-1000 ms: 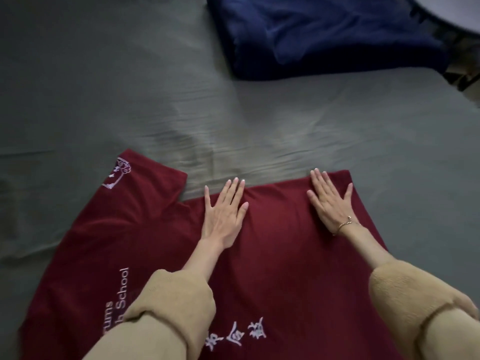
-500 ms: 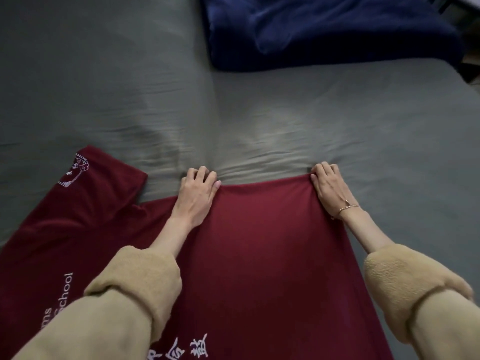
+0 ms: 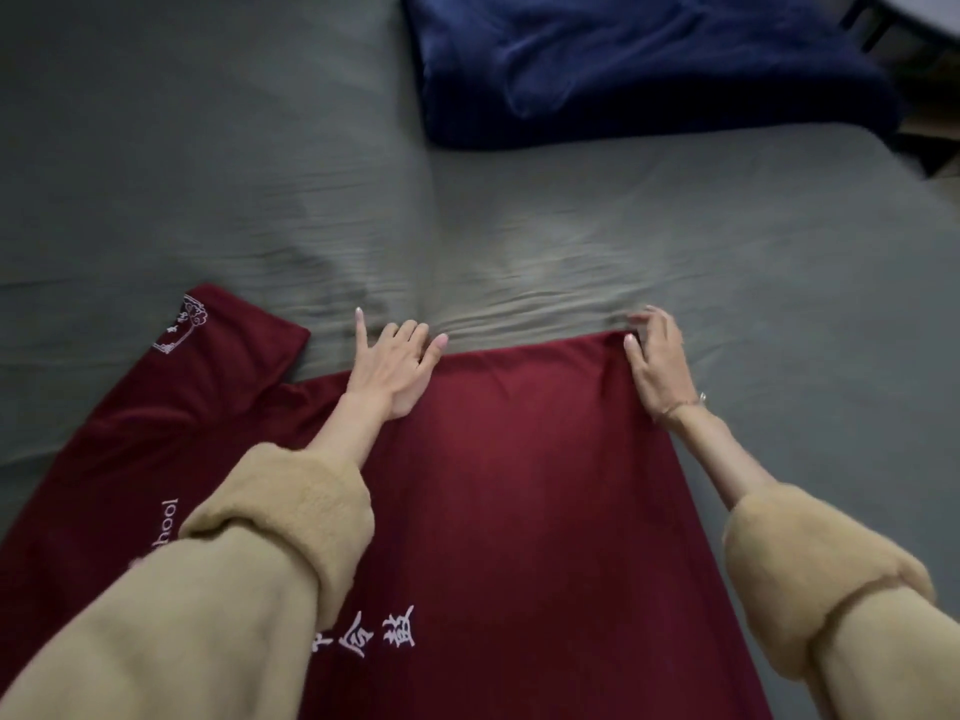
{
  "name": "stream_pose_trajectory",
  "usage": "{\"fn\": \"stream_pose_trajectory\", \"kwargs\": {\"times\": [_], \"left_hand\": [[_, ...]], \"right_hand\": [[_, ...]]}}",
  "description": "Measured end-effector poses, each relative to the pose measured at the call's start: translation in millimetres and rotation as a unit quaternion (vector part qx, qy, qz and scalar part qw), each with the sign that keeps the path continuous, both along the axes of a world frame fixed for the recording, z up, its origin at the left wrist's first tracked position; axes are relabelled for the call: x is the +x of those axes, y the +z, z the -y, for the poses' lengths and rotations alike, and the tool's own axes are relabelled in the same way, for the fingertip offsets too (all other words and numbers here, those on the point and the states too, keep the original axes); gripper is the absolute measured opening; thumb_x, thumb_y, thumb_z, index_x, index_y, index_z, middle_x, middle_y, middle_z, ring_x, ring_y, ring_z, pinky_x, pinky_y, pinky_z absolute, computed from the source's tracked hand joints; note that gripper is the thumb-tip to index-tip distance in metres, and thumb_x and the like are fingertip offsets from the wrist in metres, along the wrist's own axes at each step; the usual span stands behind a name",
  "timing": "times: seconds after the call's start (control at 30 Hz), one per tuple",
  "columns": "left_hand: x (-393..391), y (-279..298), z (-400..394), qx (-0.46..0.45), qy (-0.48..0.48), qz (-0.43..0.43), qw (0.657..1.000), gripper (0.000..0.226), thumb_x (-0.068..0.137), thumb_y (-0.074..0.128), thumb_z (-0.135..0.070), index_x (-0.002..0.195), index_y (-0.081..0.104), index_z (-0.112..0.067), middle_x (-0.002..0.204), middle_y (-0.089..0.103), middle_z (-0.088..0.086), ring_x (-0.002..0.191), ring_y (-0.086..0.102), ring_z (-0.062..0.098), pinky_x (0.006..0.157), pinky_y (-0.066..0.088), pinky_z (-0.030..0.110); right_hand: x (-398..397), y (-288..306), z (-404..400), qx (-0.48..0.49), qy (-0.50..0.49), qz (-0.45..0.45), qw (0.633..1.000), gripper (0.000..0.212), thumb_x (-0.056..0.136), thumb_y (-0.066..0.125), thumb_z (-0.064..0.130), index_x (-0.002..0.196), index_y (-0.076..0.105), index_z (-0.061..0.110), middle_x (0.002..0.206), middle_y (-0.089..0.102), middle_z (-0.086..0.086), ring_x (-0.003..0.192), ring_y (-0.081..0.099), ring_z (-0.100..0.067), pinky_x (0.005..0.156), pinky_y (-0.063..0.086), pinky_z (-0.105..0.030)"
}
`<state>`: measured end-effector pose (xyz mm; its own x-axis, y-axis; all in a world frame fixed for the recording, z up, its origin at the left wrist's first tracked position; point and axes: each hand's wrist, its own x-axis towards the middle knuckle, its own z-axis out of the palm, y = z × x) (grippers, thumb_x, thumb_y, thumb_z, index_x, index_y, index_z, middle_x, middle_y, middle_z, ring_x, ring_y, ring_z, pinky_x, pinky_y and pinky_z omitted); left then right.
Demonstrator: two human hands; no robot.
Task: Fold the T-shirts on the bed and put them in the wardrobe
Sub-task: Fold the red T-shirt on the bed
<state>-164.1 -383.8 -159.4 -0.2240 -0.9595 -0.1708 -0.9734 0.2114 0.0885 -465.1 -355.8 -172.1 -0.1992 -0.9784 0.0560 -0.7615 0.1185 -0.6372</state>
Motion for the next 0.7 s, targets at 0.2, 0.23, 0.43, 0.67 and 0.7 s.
{"fn": "stream_pose_trajectory", "kwargs": {"times": [0.2,0.23,0.43,0.67,0.7], "left_hand": [[23,-12,-126,-0.014,0.056,-0.095,0.994,0.081,0.077,-0.021,-0.069,0.145,-0.016,-0.026,0.153,-0.019,-0.017,0.135,-0.029,-0.007,0.108,-0.025,0.043],[27,-16,-145,0.001,0.066,-0.102,0.993,0.084,0.074,-0.027,-0.07,0.144,-0.019,-0.025,0.153,-0.022,-0.016,0.134,-0.031,-0.008,0.108,-0.025,0.042],[54,-16,-230,0.029,0.08,-0.113,0.99,0.081,0.074,-0.028,-0.069,0.144,-0.023,-0.027,0.151,-0.03,-0.015,0.134,-0.031,-0.006,0.103,-0.032,0.035],[98,-9,-329,0.076,0.062,-0.082,0.992,0.082,0.068,-0.036,-0.068,0.14,-0.031,-0.029,0.145,-0.043,-0.013,0.131,-0.039,-0.002,0.104,-0.031,0.04],[110,-8,-346,0.077,0.051,-0.076,0.993,0.081,0.069,-0.035,-0.067,0.14,-0.032,-0.029,0.144,-0.045,-0.014,0.132,-0.039,-0.001,0.103,-0.031,0.041]], "right_hand": [[50,-1,-112,0.046,0.154,-0.187,0.969,0.07,0.088,0.001,0.051,0.148,0.015,0.019,0.156,0.002,0.005,0.134,-0.025,0.009,0.11,-0.013,-0.049],[56,-3,-126,0.069,0.171,-0.209,0.96,0.072,0.086,-0.005,0.055,0.148,0.006,0.021,0.155,-0.005,0.007,0.13,-0.033,0.011,0.108,-0.017,-0.049],[80,0,-209,0.183,0.194,-0.234,0.935,0.076,0.074,-0.022,0.059,0.141,-0.026,0.023,0.149,-0.033,0.011,0.121,-0.046,0.008,0.106,-0.021,-0.049],[115,12,-316,0.217,0.237,-0.226,0.92,0.088,0.059,-0.044,0.065,0.138,-0.033,0.028,0.144,-0.041,0.013,0.126,-0.043,0.004,0.106,-0.023,-0.047],[124,13,-333,0.219,0.24,-0.225,0.919,0.089,0.058,-0.045,0.066,0.138,-0.032,0.028,0.144,-0.041,0.013,0.126,-0.043,0.004,0.106,-0.023,-0.047]]}}
